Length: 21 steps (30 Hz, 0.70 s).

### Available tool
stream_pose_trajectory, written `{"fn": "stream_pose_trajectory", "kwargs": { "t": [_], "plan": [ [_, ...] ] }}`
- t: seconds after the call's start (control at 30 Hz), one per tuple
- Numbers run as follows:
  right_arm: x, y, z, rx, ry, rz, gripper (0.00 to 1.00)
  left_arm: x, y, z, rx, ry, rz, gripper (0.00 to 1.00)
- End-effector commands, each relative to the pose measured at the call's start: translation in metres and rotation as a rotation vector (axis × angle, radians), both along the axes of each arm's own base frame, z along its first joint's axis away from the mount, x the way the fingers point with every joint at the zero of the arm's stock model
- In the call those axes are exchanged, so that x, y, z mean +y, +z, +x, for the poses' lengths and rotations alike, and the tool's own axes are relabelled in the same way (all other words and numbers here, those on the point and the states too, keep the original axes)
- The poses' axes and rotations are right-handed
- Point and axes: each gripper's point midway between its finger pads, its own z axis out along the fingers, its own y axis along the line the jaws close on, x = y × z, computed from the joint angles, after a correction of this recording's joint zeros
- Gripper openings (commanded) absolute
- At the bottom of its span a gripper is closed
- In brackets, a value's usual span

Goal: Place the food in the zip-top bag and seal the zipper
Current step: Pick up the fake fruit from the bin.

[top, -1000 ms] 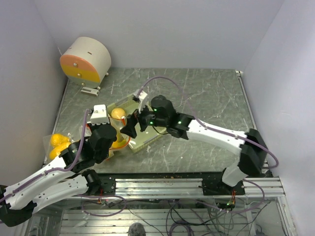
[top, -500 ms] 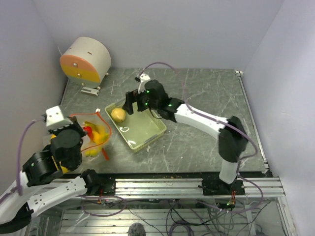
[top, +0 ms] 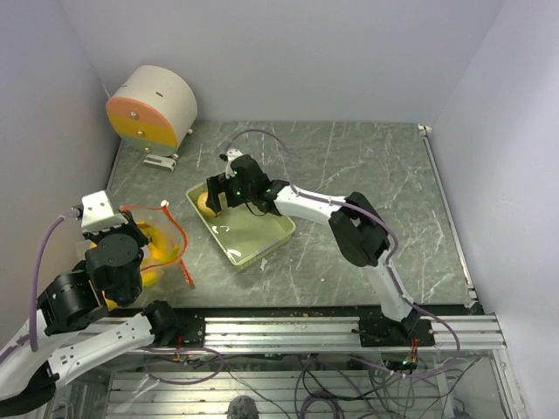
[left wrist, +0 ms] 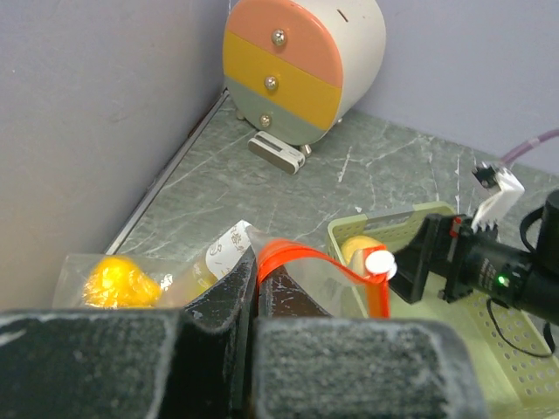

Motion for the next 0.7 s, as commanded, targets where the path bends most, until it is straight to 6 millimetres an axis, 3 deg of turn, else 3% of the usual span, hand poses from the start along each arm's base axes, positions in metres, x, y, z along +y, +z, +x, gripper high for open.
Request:
{"fn": "stream_pose_trajectory", "kwargs": {
  "t": [0.0,0.33,0.4,0.53,0.67],
  "plan": [
    [0.027,0.009,0.017,-0.022,0.012,0.098,0.97,-0.006,0.002,0.003,-0.008,-0.025,0.001,0.07],
    [0.029,-0.029,0.016,0.036,0.002,0.063,0.94,-0.008,-0.002,0.004,0.003,-0.024,0.010,0.07],
    [0.026,-0.035,0.015,0.040,0.005,0.057,0.85,-0.009,-0.004,0.004,0.004,-0.028,0.009,0.07],
    [0.017,-0.027,0.013,0.042,0.005,0.074,0.43,-0.013,-0.005,0.006,0.013,-0.032,0.011,0.07],
    [-0.007,0.014,0.014,-0.044,-0.034,0.082,0.40,-0.020,-0.006,0.010,0.014,-0.041,0.008,0.07]
  ]
}}
